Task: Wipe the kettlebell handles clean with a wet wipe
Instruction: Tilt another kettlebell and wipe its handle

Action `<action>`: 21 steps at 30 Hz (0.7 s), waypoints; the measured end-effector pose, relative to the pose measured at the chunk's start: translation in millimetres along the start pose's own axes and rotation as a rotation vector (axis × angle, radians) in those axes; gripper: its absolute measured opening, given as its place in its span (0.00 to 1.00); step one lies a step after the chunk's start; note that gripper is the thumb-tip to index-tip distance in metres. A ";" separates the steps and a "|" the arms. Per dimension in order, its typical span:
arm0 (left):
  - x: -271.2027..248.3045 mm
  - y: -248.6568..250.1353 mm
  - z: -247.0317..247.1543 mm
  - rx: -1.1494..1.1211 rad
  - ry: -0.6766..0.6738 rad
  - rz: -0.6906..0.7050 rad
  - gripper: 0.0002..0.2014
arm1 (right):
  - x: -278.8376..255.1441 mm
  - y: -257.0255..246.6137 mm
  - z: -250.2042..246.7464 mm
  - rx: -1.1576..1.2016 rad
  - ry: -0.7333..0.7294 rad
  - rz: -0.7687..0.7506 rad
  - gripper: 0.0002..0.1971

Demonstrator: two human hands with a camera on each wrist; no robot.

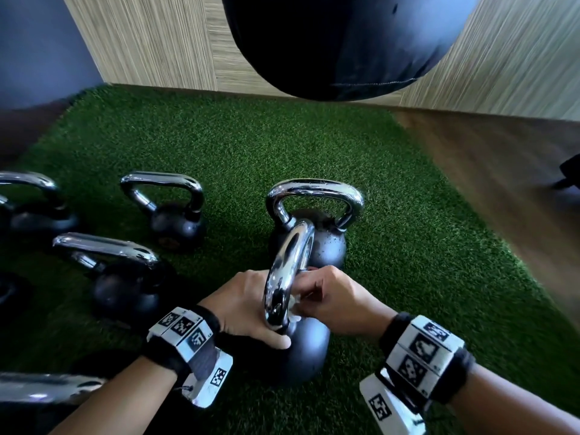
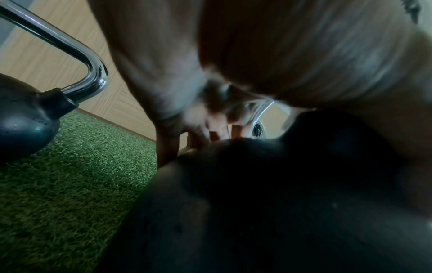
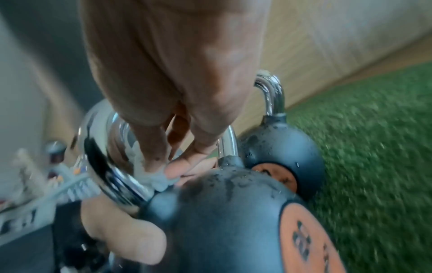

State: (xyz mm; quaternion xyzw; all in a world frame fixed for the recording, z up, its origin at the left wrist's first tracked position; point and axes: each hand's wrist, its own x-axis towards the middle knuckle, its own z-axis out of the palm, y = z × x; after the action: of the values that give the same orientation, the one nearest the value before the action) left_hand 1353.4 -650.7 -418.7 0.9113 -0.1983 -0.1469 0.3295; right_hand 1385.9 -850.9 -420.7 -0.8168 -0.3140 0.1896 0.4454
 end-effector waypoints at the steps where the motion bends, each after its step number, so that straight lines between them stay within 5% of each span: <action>1: -1.3 0.2 -0.2 -0.005 0.005 -0.013 0.19 | -1.9 0.0 -1.7 0.084 -0.007 0.015 0.07; 4: -4.4 2.2 0.1 -0.040 0.014 -0.018 0.21 | -5.7 -1.2 -3.0 0.253 -0.031 0.018 0.08; 6: -5.8 3.7 0.6 -0.043 0.030 0.009 0.26 | -2.5 -1.2 0.3 0.162 -0.058 -0.033 0.07; 10: -10.6 5.6 2.6 -0.034 0.034 0.015 0.26 | 2.5 -1.0 -0.4 0.089 -0.095 0.008 0.21; 15: -15.4 7.5 5.7 0.019 0.026 0.033 0.26 | -15.4 -2.9 6.6 0.814 -0.147 0.076 0.07; 18: -16.4 6.1 7.1 0.066 0.044 0.056 0.31 | -12.8 4.7 11.5 1.196 -0.072 0.164 0.16; 21: -15.9 5.9 6.6 0.095 0.070 0.068 0.33 | -11.5 5.7 9.9 1.320 -0.023 0.210 0.16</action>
State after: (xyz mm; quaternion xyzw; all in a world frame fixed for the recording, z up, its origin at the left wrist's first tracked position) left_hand 1335.3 -651.1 -417.5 0.9233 -0.2241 -0.0940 0.2975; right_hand 1373.6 -855.1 -430.5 -0.3968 -0.0556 0.3931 0.8276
